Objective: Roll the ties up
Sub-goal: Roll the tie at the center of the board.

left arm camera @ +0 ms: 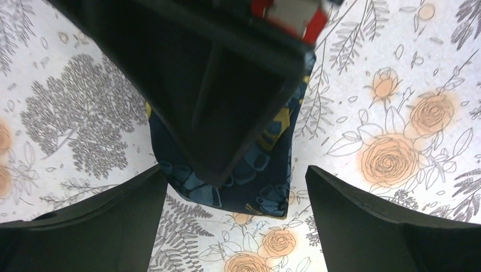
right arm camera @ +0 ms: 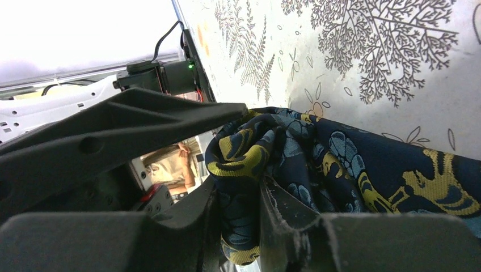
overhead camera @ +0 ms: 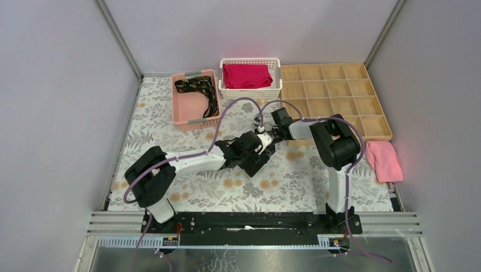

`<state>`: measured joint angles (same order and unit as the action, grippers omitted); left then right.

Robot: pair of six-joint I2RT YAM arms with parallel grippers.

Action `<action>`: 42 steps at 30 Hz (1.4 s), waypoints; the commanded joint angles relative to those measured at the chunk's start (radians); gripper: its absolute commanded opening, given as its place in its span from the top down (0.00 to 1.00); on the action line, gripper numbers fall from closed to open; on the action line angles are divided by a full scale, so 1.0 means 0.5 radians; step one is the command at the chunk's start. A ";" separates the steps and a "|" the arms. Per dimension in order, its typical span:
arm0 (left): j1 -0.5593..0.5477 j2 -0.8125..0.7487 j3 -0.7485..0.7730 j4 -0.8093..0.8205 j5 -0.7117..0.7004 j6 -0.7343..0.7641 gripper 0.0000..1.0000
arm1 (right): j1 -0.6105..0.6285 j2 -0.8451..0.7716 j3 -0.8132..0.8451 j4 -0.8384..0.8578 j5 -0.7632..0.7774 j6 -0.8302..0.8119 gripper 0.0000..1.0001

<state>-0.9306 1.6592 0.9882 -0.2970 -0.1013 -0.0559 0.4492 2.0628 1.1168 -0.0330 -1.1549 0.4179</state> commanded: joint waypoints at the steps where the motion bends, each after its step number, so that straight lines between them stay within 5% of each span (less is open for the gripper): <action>1: -0.008 0.137 0.202 -0.056 -0.037 0.097 0.01 | 0.010 -0.002 0.003 0.045 -0.068 0.023 0.80; 28: 0.060 0.504 0.287 -0.022 0.435 0.237 0.01 | 0.010 -0.061 -0.029 0.118 -0.116 0.039 0.78; 42: 0.120 0.581 0.246 -0.010 0.466 0.188 0.02 | 0.005 -0.402 -0.020 -0.105 0.198 0.016 0.29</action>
<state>-0.8646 1.8732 1.1511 -0.3031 0.0788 0.0414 0.4271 2.0068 1.0904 -0.1234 -1.0264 0.4377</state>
